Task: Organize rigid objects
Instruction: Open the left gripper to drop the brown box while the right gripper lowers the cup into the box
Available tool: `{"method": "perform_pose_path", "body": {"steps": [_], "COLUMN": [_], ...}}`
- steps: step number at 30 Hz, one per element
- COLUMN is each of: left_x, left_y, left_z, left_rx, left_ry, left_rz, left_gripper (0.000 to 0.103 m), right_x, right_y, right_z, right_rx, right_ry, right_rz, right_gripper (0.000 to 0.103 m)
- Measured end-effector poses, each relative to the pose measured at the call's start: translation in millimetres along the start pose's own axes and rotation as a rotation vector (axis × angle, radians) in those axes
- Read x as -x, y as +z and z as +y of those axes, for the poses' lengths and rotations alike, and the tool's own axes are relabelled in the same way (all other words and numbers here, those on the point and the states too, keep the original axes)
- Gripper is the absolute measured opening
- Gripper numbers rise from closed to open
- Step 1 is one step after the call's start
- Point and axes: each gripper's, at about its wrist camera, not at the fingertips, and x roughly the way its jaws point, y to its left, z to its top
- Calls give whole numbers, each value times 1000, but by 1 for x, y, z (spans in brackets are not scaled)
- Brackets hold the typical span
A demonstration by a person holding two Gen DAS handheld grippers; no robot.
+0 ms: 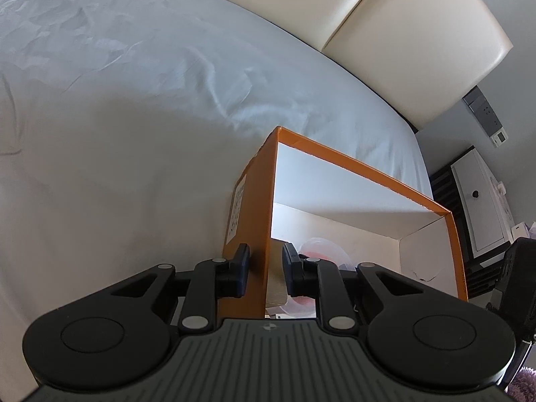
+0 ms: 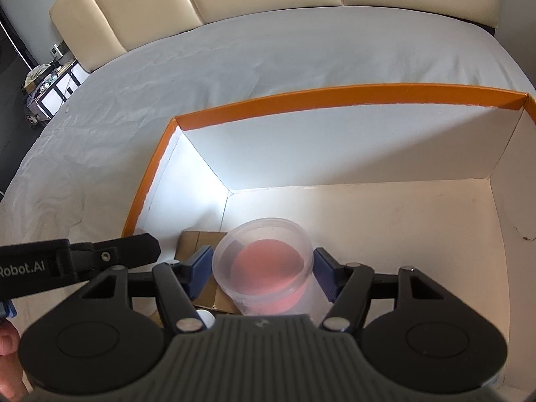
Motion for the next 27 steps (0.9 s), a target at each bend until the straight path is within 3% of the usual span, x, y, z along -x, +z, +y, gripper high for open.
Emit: {"method": "perform_pose_path", "body": {"steps": [5,21,27], "left_x": [1,0,-1], "left_y": [0,0,0], "left_z": [-1,-2,1], "left_rx": [-4,-17,-5], "left_ry": [4,10,1], "left_rz": [1,5,10], "left_gripper": [22,22,22], "right_x": [2,-3,-7], "right_y": [0,6,19], "right_z": [-2,-14,-10], "right_rx": [-55,-147,-148], "right_ry": [-33,4,-29], "right_rz": [-23,53,76], "right_gripper": [64,64,64]}}
